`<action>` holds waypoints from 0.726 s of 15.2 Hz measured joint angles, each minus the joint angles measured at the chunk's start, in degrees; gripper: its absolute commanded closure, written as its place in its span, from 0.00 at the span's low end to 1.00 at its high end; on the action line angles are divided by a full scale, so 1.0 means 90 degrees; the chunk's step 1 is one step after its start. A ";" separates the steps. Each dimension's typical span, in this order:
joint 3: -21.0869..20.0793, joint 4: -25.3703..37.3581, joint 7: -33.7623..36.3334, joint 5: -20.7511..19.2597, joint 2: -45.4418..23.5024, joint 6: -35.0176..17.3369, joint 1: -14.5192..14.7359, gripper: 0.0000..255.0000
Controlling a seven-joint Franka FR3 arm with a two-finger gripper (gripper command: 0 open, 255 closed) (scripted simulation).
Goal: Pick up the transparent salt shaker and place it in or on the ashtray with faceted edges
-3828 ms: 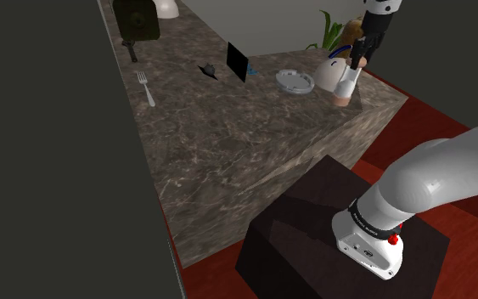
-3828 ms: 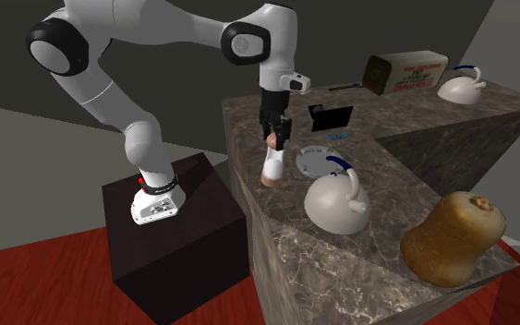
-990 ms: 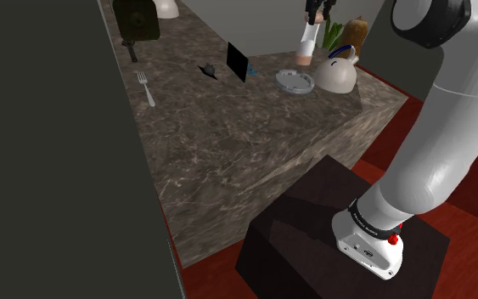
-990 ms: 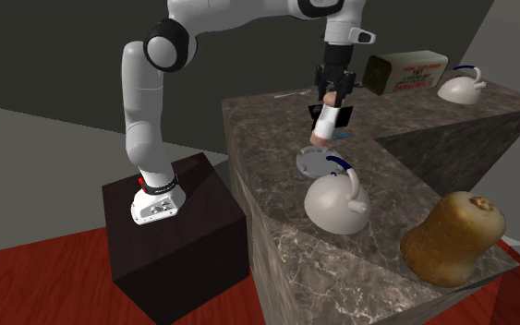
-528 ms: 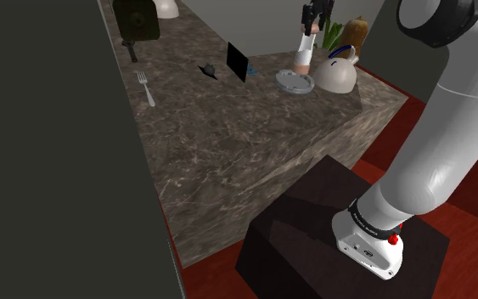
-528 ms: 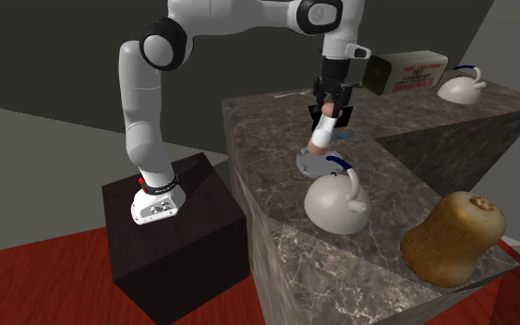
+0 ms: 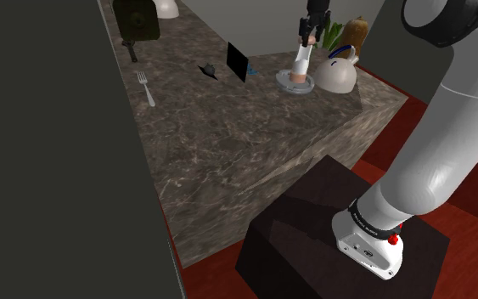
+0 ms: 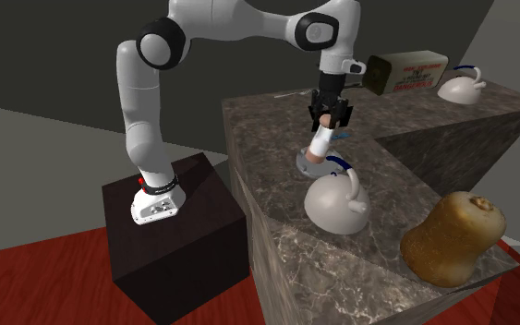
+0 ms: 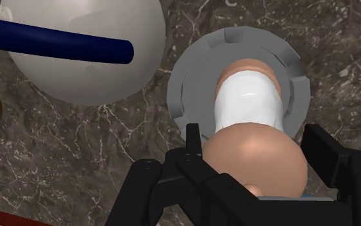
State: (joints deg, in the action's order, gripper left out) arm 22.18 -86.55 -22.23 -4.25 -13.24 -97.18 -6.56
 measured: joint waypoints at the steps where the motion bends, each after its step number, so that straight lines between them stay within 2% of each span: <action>1: 0.0000 -0.0019 0.0000 0.0000 0.0001 -0.0020 -0.0001 1.00; 5: -0.0001 -0.0030 0.0003 0.0002 -0.0006 -0.0039 0.0000 1.00; 6: -0.0001 -0.0031 0.0003 0.0002 -0.0006 -0.0040 0.0000 0.00; 11: -0.0001 -0.0031 0.0004 0.0002 -0.0005 -0.0042 0.0000 0.00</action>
State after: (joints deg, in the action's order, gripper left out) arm 22.18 -86.84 -22.20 -4.23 -13.28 -97.55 -6.56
